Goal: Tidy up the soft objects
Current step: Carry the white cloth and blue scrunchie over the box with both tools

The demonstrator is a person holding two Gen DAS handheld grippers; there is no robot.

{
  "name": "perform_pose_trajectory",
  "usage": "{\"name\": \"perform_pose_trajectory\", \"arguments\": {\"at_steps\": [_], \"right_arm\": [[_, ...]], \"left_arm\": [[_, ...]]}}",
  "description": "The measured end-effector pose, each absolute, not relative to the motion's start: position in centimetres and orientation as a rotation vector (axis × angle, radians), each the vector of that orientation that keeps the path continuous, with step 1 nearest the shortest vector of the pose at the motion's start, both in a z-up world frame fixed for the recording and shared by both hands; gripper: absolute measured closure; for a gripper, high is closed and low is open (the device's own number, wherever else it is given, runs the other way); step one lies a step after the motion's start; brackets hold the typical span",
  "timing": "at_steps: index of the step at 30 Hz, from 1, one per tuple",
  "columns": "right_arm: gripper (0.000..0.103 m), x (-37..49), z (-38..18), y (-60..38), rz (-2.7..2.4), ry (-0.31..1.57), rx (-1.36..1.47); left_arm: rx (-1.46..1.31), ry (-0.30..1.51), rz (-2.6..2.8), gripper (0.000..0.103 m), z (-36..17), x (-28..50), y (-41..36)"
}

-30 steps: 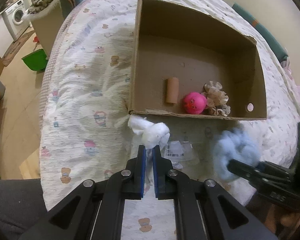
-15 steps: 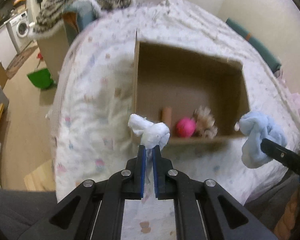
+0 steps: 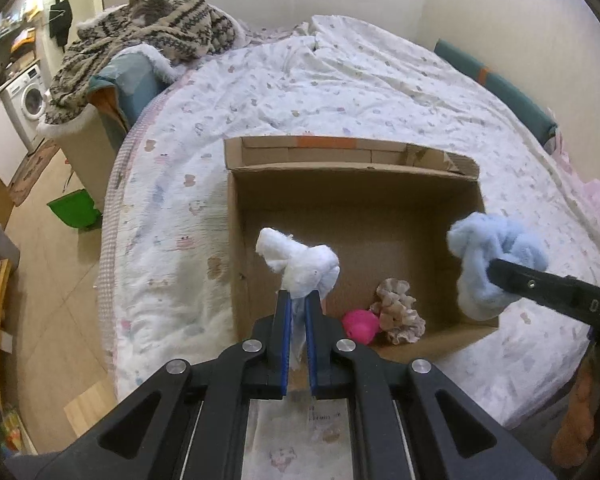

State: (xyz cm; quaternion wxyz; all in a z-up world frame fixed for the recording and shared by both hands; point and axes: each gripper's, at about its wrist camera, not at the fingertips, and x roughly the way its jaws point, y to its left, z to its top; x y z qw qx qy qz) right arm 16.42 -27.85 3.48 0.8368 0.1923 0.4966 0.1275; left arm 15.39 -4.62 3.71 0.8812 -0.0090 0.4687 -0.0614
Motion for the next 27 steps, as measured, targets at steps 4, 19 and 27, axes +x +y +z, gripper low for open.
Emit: {"name": "perform_pose_trajectory", "arguments": {"at_steps": [4,19,27], "right_arm": [[0.061,17.7,1.0,-27.2,0.254,1.096,0.410],[0.059,18.8,-4.6,-26.0,0.241,1.181,0.370],[0.056,19.3,-6.0,-25.0,0.218,1.244,0.317]], "left_arm": [[0.009,0.998,-0.127,0.096,1.7,16.7,-5.3],[0.018,1.019,-0.125,0.096,-3.6,18.3,-6.2],[0.035,1.046,-0.124,0.096,-5.0,18.3,-6.9]]}}
